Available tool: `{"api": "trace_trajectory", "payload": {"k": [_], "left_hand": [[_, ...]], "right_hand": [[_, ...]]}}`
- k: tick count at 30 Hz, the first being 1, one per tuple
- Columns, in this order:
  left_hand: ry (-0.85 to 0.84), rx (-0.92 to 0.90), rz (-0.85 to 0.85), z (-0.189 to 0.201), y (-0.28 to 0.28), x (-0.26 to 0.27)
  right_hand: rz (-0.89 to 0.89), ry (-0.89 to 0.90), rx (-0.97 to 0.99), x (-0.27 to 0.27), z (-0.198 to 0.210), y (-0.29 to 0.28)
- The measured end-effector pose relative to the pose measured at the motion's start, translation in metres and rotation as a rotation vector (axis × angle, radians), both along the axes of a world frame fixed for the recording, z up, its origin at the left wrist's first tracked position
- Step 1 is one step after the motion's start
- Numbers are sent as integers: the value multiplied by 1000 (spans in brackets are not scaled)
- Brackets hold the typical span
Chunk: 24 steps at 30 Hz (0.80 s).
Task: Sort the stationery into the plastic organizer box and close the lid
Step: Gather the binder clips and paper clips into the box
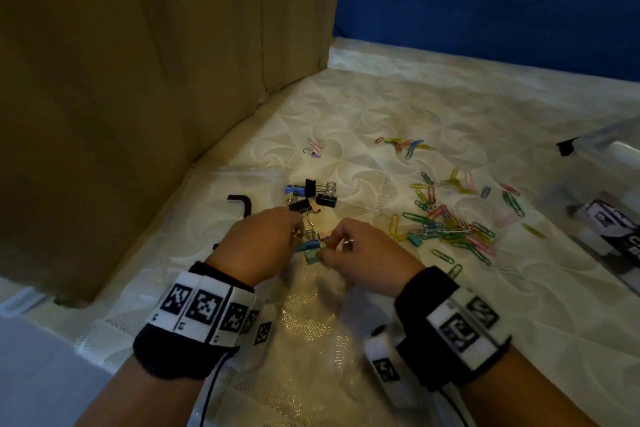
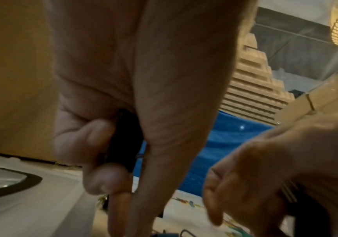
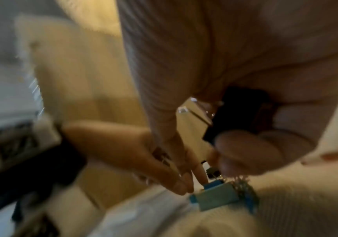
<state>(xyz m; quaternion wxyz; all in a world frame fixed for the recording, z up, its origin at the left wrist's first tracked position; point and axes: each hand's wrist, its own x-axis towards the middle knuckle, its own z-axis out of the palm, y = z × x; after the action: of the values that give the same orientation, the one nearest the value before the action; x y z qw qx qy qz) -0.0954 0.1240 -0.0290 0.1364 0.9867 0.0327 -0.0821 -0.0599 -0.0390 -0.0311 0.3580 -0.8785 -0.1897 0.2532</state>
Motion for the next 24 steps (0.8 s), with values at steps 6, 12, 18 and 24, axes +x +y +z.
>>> {"api": "trace_trajectory", "payload": {"k": [6, 12, 18, 24], "left_hand": [[67, 119, -49, 1, -5, 10], [88, 156, -63, 1, -7, 11], [27, -44, -74, 8, -6, 9], [-37, -217, -122, 12, -25, 14]], "right_hand": [[93, -246, -454, 5, -6, 36], [113, -235, -514, 3, -3, 27], [-58, 146, -162, 7, 4, -23], [-301, 79, -25, 20, 43, -97]]}}
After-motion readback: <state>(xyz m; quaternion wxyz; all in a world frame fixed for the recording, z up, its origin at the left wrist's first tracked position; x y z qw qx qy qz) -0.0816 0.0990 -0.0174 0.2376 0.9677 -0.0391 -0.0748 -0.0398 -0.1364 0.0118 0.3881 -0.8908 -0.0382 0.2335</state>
